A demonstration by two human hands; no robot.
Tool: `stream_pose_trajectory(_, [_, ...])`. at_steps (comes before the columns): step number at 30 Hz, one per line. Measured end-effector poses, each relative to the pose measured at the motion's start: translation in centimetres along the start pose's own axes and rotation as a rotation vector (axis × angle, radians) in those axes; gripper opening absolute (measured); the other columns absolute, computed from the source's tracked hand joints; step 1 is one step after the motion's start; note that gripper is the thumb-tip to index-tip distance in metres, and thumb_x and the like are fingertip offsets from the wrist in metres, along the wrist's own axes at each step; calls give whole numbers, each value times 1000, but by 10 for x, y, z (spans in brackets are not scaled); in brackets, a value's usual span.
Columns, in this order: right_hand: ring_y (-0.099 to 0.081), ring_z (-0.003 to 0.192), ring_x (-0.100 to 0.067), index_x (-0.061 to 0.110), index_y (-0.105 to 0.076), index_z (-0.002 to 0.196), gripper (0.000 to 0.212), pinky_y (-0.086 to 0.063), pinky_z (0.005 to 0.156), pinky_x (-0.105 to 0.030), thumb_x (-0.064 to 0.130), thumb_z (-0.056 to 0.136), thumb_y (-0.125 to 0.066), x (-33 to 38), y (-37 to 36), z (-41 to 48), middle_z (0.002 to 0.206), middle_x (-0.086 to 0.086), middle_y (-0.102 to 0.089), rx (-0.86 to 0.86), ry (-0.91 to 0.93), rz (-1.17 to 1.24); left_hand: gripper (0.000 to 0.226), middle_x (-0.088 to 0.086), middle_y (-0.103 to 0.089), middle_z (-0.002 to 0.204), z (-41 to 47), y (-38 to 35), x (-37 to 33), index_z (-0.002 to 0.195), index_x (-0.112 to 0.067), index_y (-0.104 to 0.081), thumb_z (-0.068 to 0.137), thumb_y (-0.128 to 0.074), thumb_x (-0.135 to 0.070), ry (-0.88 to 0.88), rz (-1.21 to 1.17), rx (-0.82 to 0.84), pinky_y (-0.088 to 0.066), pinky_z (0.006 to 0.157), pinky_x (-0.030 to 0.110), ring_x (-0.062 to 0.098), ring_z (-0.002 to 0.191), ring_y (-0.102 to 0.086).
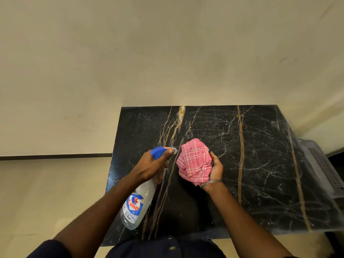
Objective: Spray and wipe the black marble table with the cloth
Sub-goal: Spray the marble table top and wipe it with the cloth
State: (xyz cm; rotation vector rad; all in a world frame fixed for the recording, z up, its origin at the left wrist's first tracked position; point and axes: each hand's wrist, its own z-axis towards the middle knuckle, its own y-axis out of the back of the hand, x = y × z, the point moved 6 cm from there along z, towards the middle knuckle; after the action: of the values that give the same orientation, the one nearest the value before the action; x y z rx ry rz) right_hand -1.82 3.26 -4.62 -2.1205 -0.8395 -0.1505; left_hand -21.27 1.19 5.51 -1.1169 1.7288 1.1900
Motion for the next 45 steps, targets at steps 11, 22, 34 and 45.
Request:
stream_pose_trajectory(11, [-62, 105, -36, 8, -68, 112, 45, -46, 99, -53, 43, 94, -47, 13, -9, 19, 102, -16, -73, -53, 22, 2, 57, 15, -65, 70, 29, 9, -3, 84, -15, -64, 90, -42, -68, -40, 23, -135, -55, 67, 41, 19, 55, -59])
stream_pose_trajectory(22, [-21, 147, -22, 26, -22, 154, 59, -26, 117, -46, 43, 101, -40, 64, -88, 116, 162, -3, -16, 80, 622, -1989, 72, 4, -64, 60, 86, 44, 4, 79, -14, -65, 75, -39, -80, -9, 21, -217, -49, 56, 12, 7, 50, -60])
stream_pose_trajectory(34, [-11, 149, -34, 17, -32, 150, 68, -9, 120, -55, 47, 89, -32, -32, -132, 197, 160, -12, -22, 249, 693, -2456, 45, -1, -58, 46, 147, 78, 12, 77, -15, -64, 86, -48, -56, 23, -35, -258, -53, 56, 30, 18, 47, -60])
stream_pose_trajectory(45, [-14, 149, -27, 25, -31, 151, 64, -10, 120, -49, 46, 90, -34, -10, -150, 234, 160, -3, -25, 370, 829, -2427, 77, 2, -60, 46, 167, 86, 14, 76, -18, -64, 70, -40, -90, 15, 31, -265, -52, 51, 21, 15, 44, -62])
